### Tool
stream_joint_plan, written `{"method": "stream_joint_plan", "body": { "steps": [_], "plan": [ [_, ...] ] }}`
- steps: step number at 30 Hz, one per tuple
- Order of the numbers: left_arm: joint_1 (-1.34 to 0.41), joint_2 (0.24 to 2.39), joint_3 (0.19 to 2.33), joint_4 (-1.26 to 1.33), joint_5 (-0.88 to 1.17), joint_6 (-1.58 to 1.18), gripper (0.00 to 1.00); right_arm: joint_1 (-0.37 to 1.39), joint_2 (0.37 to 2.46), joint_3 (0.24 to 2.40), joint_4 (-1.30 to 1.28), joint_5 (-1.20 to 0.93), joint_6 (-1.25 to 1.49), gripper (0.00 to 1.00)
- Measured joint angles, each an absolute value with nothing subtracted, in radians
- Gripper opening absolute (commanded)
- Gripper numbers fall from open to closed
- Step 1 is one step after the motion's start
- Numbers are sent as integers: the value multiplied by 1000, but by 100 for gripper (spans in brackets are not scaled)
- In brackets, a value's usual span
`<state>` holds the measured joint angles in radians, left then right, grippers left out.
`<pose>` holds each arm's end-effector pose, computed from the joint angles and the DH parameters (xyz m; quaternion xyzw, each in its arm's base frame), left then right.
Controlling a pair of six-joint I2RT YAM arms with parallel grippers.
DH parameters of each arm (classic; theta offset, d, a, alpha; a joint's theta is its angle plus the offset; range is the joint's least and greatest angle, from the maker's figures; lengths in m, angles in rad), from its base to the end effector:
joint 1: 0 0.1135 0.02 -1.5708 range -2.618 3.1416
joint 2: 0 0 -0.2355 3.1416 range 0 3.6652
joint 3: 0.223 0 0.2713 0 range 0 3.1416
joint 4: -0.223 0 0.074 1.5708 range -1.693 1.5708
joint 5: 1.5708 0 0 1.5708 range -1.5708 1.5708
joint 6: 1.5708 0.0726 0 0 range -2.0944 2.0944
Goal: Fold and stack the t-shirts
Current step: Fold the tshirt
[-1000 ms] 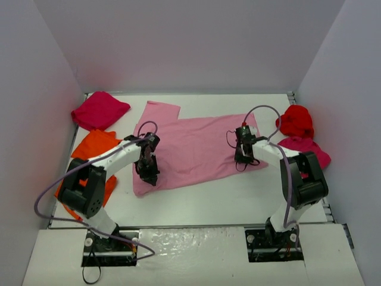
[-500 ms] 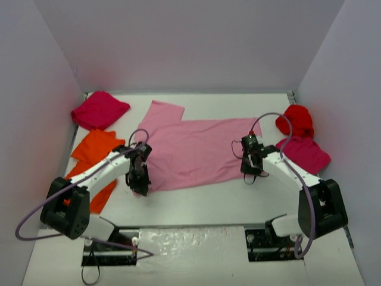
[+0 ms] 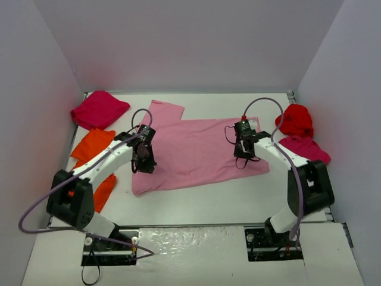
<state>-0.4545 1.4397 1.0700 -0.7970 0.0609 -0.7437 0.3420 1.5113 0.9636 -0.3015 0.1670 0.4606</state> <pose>0.2813 -0.1423 0.1727 -0.1350 0.9699 -0.1377 0.1488 0.3425 0.1091 0.1527 0.0847 0.9290 0.0656 0.3543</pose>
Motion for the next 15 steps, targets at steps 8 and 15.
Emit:
{"method": "stream_joint_plan", "body": {
  "steps": [8, 15],
  "plan": [
    [-451, 1832, 1336, -750, 62, -680, 0, 342, 1811, 1116, -194, 86, 431, 0],
    [-451, 1944, 1567, -725, 66, -656, 0, 342, 1923, 1225, -138, 54, 425, 0]
  ]
}}
